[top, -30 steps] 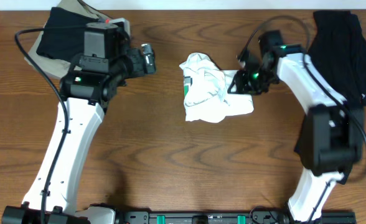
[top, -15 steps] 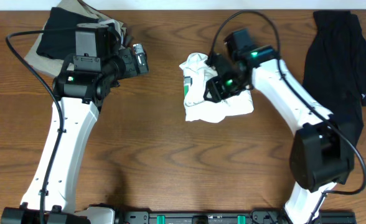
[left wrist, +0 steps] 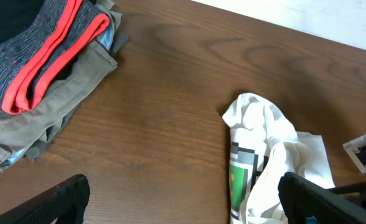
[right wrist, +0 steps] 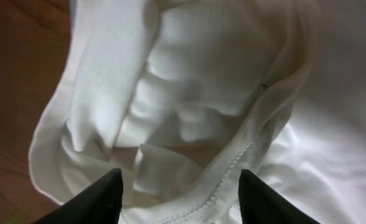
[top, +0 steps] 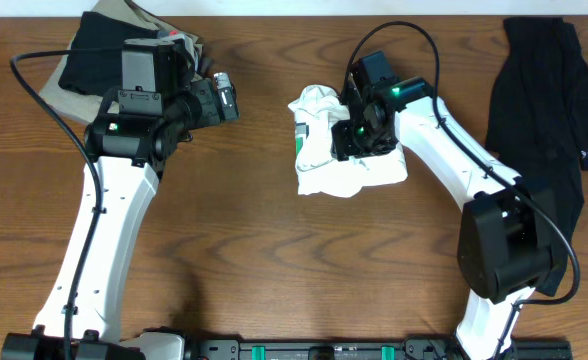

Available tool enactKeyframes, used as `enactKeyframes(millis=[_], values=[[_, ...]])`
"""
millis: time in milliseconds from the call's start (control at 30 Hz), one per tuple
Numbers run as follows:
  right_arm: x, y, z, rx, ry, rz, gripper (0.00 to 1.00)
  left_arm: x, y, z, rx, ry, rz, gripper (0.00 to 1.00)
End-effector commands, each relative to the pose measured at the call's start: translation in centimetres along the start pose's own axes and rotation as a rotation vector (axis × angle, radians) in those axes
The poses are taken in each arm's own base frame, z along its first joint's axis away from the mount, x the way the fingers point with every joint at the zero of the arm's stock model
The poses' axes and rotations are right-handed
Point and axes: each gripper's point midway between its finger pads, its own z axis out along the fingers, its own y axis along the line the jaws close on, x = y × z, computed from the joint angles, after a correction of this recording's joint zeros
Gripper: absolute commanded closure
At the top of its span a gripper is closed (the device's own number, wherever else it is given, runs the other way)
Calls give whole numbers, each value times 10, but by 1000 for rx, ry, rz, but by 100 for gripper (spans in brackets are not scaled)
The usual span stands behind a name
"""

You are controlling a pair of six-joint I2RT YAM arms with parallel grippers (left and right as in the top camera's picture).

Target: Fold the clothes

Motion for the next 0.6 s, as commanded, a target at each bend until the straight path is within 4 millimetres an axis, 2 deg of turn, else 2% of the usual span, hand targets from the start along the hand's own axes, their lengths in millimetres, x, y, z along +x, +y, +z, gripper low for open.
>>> enactKeyframes(millis=[0, 100, 200, 367, 567], values=[[7, -3, 13, 23, 37, 26, 52, 0, 2, -1, 0, 0, 5, 2], [9, -4, 14, 26, 47, 29, 83, 0, 2, -1, 0, 0, 5, 2], [9, -7, 13, 28, 48, 38, 99, 1, 2, -1, -1, 3, 4, 2], [14, -24, 6, 42, 75, 85, 99, 1, 2, -1, -1, 4, 4, 2], [10, -60, -28, 60, 68, 181, 99, 1, 2, -1, -1, 4, 4, 2]])
